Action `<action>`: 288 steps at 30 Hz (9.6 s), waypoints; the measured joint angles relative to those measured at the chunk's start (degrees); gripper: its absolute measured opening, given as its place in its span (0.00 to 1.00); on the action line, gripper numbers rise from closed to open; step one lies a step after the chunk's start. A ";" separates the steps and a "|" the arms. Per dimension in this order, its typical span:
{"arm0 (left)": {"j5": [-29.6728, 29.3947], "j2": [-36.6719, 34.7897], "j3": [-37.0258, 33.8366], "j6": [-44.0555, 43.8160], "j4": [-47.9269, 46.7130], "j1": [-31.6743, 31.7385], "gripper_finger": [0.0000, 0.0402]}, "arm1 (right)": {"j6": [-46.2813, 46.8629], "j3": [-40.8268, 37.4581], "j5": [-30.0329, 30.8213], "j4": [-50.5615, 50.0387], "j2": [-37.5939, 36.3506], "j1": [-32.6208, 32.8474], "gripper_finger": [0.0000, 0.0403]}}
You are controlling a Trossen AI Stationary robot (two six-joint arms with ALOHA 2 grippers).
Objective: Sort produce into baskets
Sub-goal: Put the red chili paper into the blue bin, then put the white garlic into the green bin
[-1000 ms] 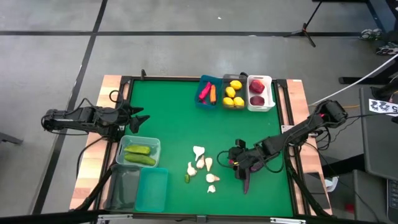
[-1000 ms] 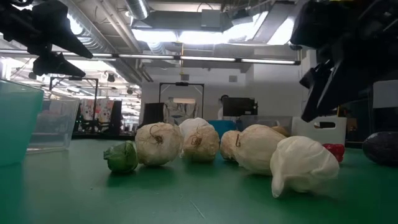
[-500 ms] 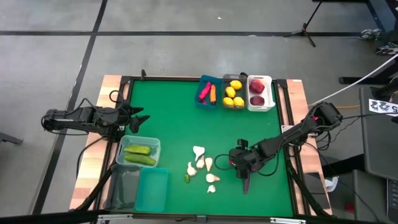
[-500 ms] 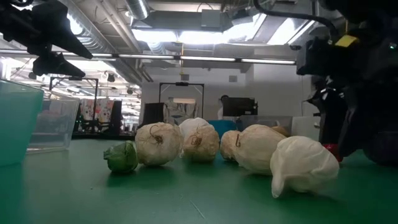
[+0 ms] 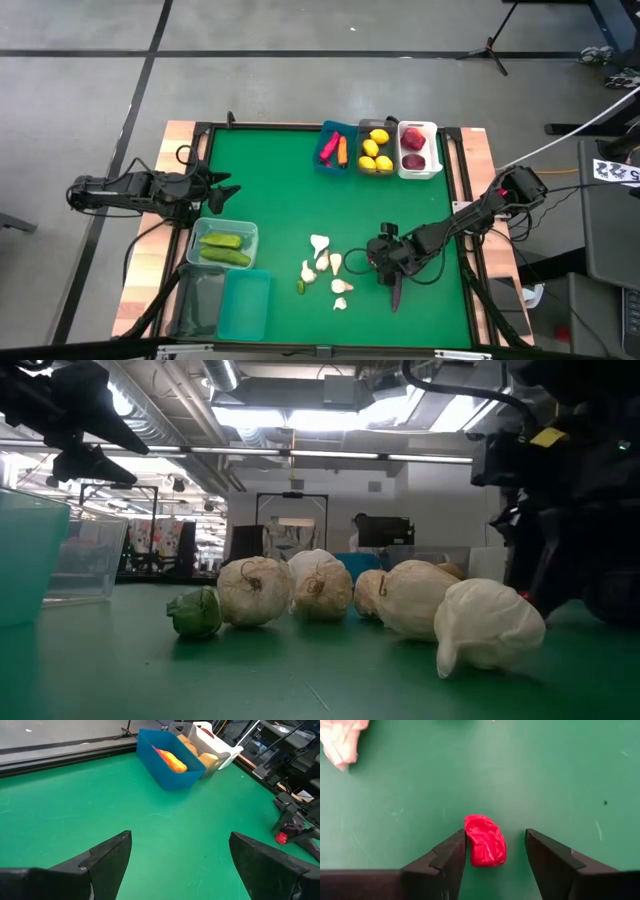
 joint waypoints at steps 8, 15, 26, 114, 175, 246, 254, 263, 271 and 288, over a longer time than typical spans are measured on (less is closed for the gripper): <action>0.00 0.00 0.00 0.04 0.01 0.00 0.82 | 1.83 0.00 -0.26 0.27 0.00 0.00 0.49; 0.00 0.00 0.00 0.02 0.02 -0.02 0.82 | 1.86 0.00 -1.15 0.27 0.00 0.00 0.33; 0.00 0.00 0.00 0.00 0.02 -0.02 0.82 | 1.34 0.00 -0.43 4.07 0.00 -0.04 0.16; -0.02 0.00 0.00 -0.52 -0.24 0.00 0.82 | -32.42 34.05 -24.77 5.51 7.74 -52.76 0.55; -0.02 -0.02 0.00 -1.66 -1.92 -0.02 0.82 | -25.79 38.18 0.60 6.79 30.36 -5.41 0.55; -1.49 -0.02 0.00 -1.42 -1.97 -0.02 0.82 | -27.19 43.10 -7.57 -26.21 22.82 -21.75 0.78; -1.49 0.00 0.00 -1.41 -1.97 -0.01 0.82 | -24.44 39.86 -9.54 -26.24 22.82 -21.75 0.78; -1.50 -0.02 0.00 -1.40 -1.97 -0.01 0.82 | -24.69 38.51 -9.57 -25.84 22.82 -21.75 0.65; -1.66 -0.02 0.00 -1.42 -1.97 -0.01 0.82 | -25.29 38.51 -9.74 -24.34 22.82 -21.73 0.52; -1.66 -0.01 0.00 -1.46 -1.97 -0.02 0.82 | -24.39 38.51 -11.08 -20.17 22.82 -21.73 0.45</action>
